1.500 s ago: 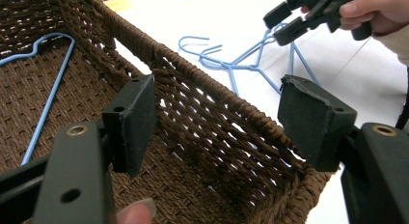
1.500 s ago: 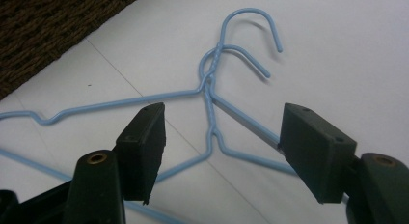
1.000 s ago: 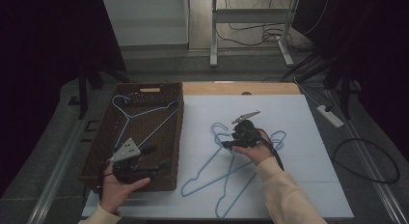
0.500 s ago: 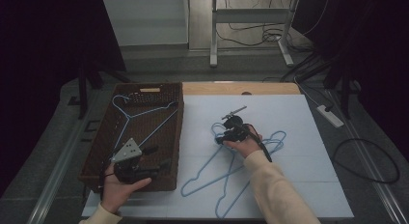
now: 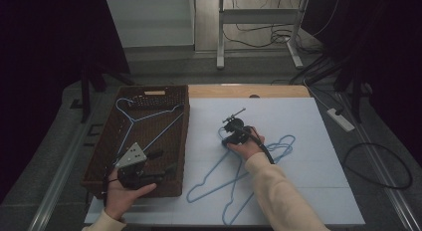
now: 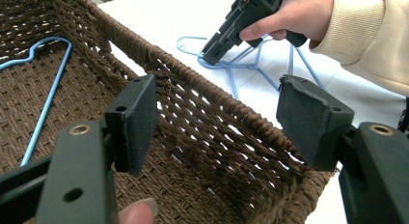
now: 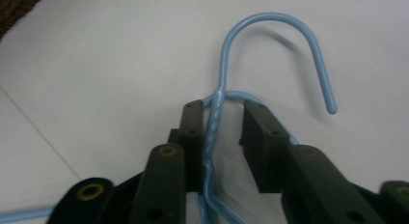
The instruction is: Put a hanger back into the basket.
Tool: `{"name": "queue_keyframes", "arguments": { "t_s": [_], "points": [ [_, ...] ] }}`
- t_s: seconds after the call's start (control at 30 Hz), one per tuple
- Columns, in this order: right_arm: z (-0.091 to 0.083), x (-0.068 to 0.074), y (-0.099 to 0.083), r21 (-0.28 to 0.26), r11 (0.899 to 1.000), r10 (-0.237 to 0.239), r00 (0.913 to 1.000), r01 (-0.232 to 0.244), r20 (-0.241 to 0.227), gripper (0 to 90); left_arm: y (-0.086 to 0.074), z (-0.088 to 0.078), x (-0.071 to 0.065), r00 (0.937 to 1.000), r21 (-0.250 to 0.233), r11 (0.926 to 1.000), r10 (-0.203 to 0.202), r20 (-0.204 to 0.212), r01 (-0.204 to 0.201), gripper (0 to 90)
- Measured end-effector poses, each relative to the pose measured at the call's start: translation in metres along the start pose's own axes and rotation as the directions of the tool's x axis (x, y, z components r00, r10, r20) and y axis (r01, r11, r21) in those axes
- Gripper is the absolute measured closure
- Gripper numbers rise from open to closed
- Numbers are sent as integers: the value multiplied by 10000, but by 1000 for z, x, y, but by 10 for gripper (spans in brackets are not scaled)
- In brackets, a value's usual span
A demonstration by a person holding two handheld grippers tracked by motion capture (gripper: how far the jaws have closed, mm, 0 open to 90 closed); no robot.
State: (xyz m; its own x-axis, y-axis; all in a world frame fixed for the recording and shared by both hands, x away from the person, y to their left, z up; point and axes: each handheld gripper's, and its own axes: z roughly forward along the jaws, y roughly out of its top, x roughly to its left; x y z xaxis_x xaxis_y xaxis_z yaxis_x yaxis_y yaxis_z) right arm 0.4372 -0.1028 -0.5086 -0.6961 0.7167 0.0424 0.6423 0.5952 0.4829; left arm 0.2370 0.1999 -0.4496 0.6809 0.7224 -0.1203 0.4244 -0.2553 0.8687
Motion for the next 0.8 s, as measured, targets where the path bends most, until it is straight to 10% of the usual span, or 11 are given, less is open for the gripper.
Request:
{"name": "queue_keyframes", "arguments": {
  "t_s": [0.47, 0.8],
  "points": [
    [-3, 3, 2, 256, 9937, 1079, 9936, -1088, 342, 860, 0, 0, 0, 10000, 18, 10000, 28, 20, -28, 320],
    [-40, 5, -14, -1238, 9879, 904, 9955, -933, -294, 861, 0, 0, 0, 10000, -12, 10000, 13, 10, -13, 320]
  ]
}}
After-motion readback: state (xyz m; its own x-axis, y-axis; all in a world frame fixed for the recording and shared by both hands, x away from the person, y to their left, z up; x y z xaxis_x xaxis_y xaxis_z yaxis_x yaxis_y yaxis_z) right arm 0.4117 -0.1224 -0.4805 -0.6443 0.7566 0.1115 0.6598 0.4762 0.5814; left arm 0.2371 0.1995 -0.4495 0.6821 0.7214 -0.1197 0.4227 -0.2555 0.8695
